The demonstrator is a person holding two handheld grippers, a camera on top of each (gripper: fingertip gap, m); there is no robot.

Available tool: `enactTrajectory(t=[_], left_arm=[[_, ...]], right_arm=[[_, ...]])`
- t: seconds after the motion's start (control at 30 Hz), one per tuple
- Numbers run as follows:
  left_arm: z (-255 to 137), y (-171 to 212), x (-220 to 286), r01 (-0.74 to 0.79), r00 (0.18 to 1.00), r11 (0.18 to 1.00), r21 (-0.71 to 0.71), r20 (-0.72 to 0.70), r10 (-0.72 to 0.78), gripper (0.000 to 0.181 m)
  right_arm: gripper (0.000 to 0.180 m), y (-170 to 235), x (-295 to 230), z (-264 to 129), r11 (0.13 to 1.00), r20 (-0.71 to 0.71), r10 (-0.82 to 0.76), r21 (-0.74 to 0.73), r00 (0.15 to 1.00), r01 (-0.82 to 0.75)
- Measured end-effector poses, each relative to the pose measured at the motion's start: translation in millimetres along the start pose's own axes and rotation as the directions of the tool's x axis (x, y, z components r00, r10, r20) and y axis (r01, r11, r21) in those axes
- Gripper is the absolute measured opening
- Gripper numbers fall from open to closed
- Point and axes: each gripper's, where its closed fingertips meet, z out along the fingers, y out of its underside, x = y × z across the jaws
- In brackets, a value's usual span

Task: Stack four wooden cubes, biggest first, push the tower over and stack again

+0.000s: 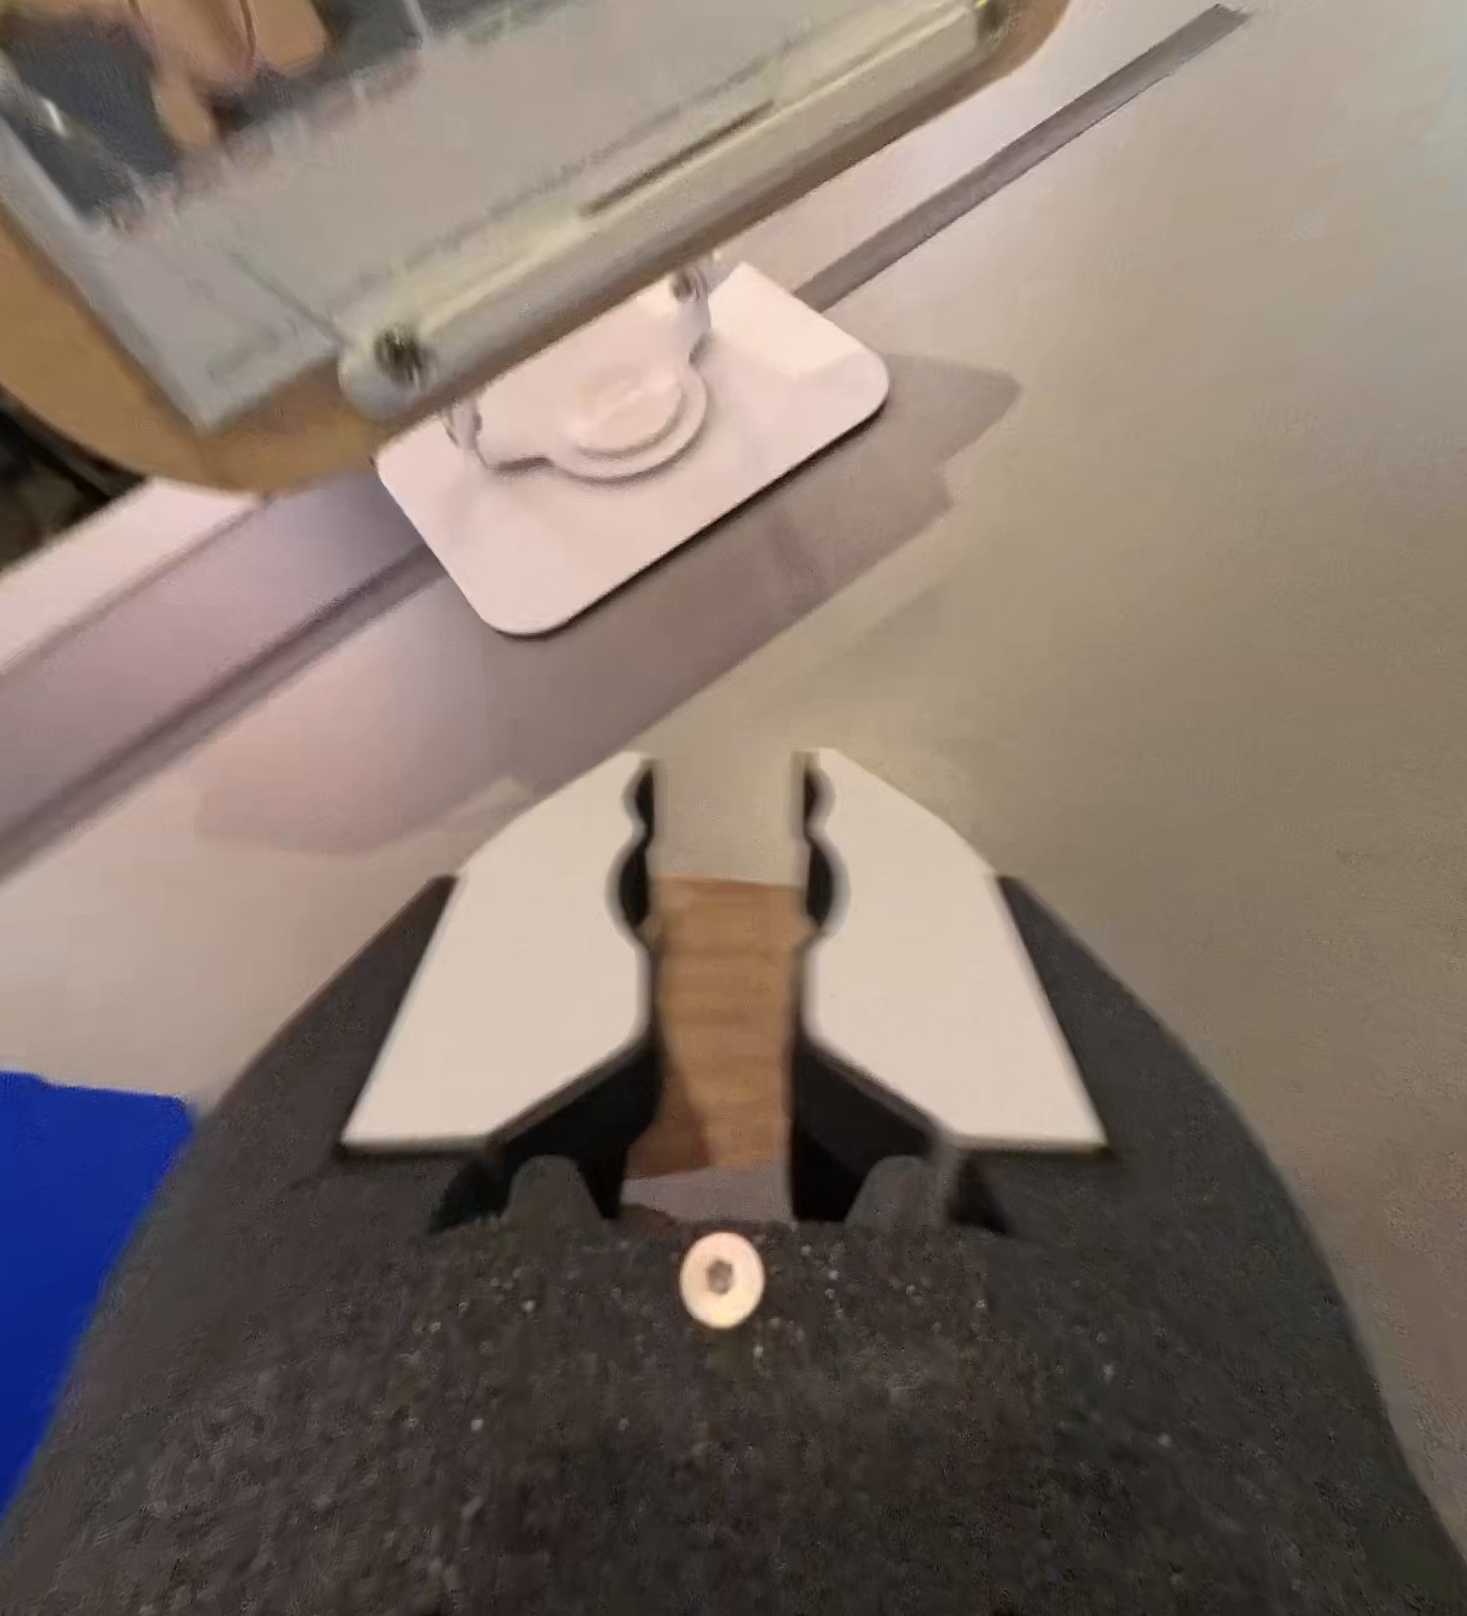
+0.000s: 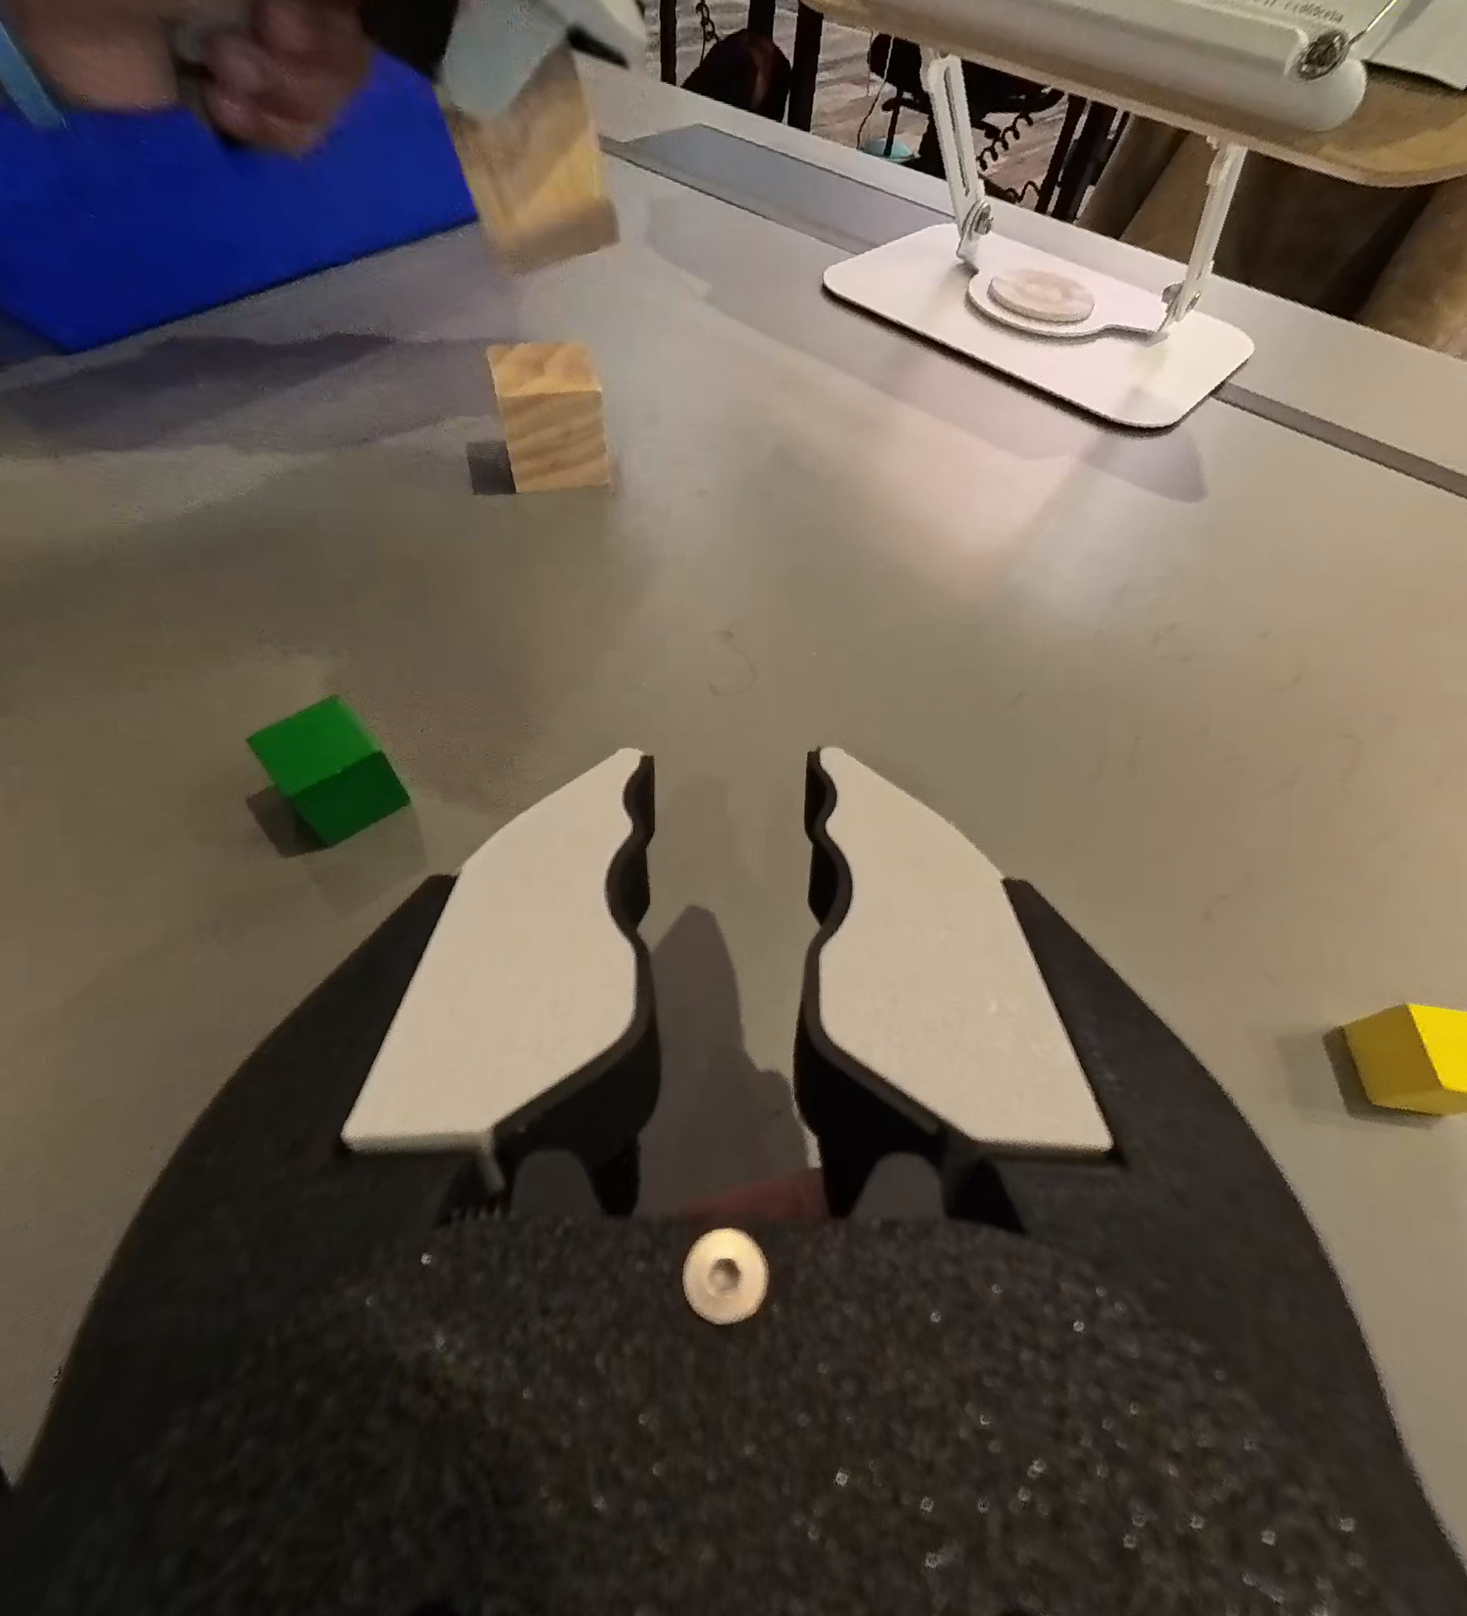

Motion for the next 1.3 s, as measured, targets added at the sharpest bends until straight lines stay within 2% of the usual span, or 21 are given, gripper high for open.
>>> enactTrajectory(t=[0.03, 0.23, 0.37, 0.5, 0.63, 0.73, 0.77, 0.8, 0.83, 0.9, 0.97, 1.03, 1.17, 1.3], left_arm=[[-3, -5, -5, -0.035, 0.998, 0.999, 0.007, 0.052, 0.034, 0.0], [-17, -11, 3, -0.005, 1.0, 0.999, 0.036, 0.016, 0.005, 0.003], [-45, -12, 22, 0.006, 1.0, 0.997, 0.081, 0.017, -0.008, 0.011], [-81, 15, 50, 0.025, 1.0, 0.994, 0.107, -0.006, -0.024, 0.031], [-99, 79, 77, 0.058, 0.997, 0.998, 0.012, -0.051, -0.057, 0.052], [-103, 87, 69, -0.014, 1.0, 0.996, -0.091, 0.01, 0.015, 0.065], [-99, 84, 60, -0.003, 1.0, 0.985, -0.171, 0.029, 0.008, 0.073], [-92, 82, 58, 0.03, 0.999, 0.96, -0.277, -0.002, -0.032, 0.09], [-81, 73, 56, 0.077, 0.995, 0.933, -0.351, -0.029, -0.094, 0.097], [-52, 46, 37, 0.175, 0.983, 0.897, -0.406, 0.023, -0.182, 0.089], [-26, 37, 16, 0.211, 0.977, 0.817, -0.536, 0.111, -0.18, 0.093], [-3, 29, 1, 0.271, 0.963, 0.757, -0.595, 0.179, -0.203, 0.087], [28, 34, -7, 0.358, 0.934, 0.659, -0.661, 0.263, -0.244, 0.084], [45, 42, 1, 0.411, 0.911, 0.625, -0.664, 0.276, -0.305, 0.083]], right_arm=[[0.032, 0, 0, 0, 1.0, 0.002, 0.001, -0.003, 1.0, -0.001], [0.032, 2, -1, 2, 1.0, 0.008, 0.002, -0.015, 1.0, -0.002], [0.032, 2, -1, 2, 1.0, 0.011, 0.004, -0.017, 1.0, -0.004], [0.032, 2, -1, 2, 1.0, 0.014, 0.003, -0.019, 1.0, -0.003], [0.03, 2, -1, 2, 1.0, 0.013, 0.001, -0.018, 1.0, -0.001], [0.03, 3, -2, 3, 0.999, 0.018, 0.0, -0.033, 1.0, 0.001], [0.03, 4, -2, 4, 0.999, 0.019, 0.0, -0.042, 1.0, 0.001], [0.03, 6, -2, 6, 0.999, 0.022, 0.001, -0.053, 1.0, 0.001], [0.03, 7, -2, 7, 0.998, 0.022, 0.002, -0.066, 1.0, -0.001], [0.03, 10, -3, 9, 0.996, 0.028, 0.005, -0.091, 1.0, -0.003], [0.031, 11, -3, 10, 0.995, 0.033, 0.007, -0.103, 0.999, -0.004], [0.03, 11, -3, 10, 0.995, 0.032, 0.007, -0.099, 0.999, -0.004], [0.03, 9, -2, 8, 0.997, 0.024, 0.004, -0.077, 1.0, -0.003], [0.03, 6, -2, 5, 0.999, 0.016, -0.005, -0.053, 1.0, 0.006]])
